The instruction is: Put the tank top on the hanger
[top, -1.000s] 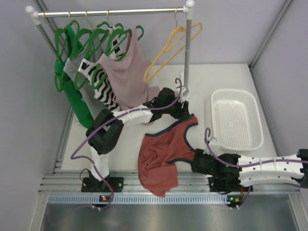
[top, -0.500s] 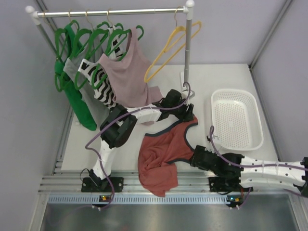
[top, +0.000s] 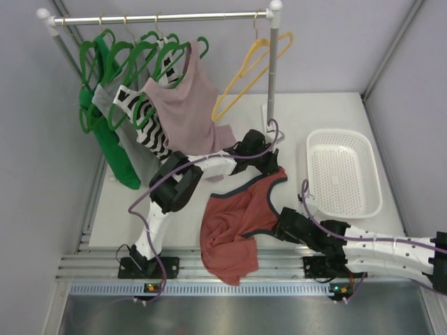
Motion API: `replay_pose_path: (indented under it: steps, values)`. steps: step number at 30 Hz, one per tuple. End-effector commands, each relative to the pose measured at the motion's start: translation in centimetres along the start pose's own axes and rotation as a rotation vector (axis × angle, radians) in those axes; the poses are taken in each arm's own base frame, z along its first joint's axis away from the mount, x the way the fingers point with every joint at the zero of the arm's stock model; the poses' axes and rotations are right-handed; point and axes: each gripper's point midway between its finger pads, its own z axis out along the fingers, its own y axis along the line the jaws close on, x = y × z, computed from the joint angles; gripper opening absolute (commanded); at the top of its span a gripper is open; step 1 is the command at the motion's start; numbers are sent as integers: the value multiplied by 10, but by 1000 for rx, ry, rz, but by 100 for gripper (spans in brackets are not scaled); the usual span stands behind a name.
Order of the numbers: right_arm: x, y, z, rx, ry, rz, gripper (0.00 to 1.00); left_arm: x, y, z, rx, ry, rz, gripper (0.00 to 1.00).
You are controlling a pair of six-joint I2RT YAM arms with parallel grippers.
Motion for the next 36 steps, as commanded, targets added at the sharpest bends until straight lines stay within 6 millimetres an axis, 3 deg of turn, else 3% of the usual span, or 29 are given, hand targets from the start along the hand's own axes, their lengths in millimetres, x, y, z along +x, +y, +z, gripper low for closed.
replay_pose_path:
  steps: [1, 3, 4, 5, 7, 8, 9, 12, 16, 17, 18, 19, 20, 21, 22, 23, 24, 25, 28, 31, 33, 34, 36]
  values:
    - [-1, 1, 9, -12, 3, 2, 60, -29, -10, 1, 35, -85, 45, 10]
    - [0, -1, 13, -3, 5, -6, 56, -33, -10, -2, 28, -104, 40, 0]
    - [-1, 0, 14, -9, 3, 3, 52, -36, -9, -4, 13, -119, 38, 0]
    - [-1, -1, 15, -3, 2, 2, 39, -46, -11, -11, 4, -145, 31, 0]
    - [-3, -2, 17, 2, -4, 9, 28, -50, -13, -19, -9, -172, 17, 0]
    - [-3, -3, 17, 4, -3, 4, 18, -65, -16, -31, -28, -213, 21, 0]
    - [-5, -2, 17, 5, -8, 4, 13, -60, -14, -35, -42, -213, 11, 0]
    - [-12, -1, 11, 11, -15, -6, 2, -74, -14, -60, -102, -271, 5, 0]
    - [-36, 8, -13, 22, -58, -22, 0, -84, -19, -101, -161, -331, -11, 0]
    - [-38, 0, -20, 58, -55, -43, 0, -73, -19, -107, -171, -317, -18, 0]
    - [-45, 2, -28, 47, -73, -38, 0, -75, -20, -117, -180, -328, -21, 0]
    - [-53, -1, -35, 63, -99, -42, 0, -86, -30, -134, -171, -364, -17, 0]
    - [-67, 9, -48, 38, -126, -34, 0, -79, -32, -142, -174, -360, -22, 0]
    - [-73, 3, -58, 56, -137, -47, 0, -80, -36, -151, -170, -368, -19, 0]
    - [-83, 3, -66, 61, -170, -51, 0, -93, -47, -172, -159, -416, -10, 0]
    - [-100, 15, -83, 28, -204, -39, 0, -88, -50, -180, -160, -413, -10, 0]
    - [-106, 10, -93, 46, -217, -55, 0, -87, -53, -189, -157, -413, -6, 0]
    - [-126, 20, -111, 20, -268, -49, 0, -100, -67, -212, -140, -459, 15, 0]
    - [-153, 22, -138, 40, -330, -83, 0, -101, -80, -244, -141, -471, 38, 0]
    - [-193, 45, -179, 8, -415, -120, 0, -117, -106, -297, -116, -550, 77, 0]
    - [-208, 54, -195, -8, -448, -132, 0, -119, -114, -315, -114, -564, 87, 0]
    - [-222, 63, -212, -37, -479, -142, 0, -119, -117, -325, -116, -559, 89, 0]
    - [-239, 72, -224, -28, -522, -158, 0, -138, -132, -358, -113, -635, 111, 0]
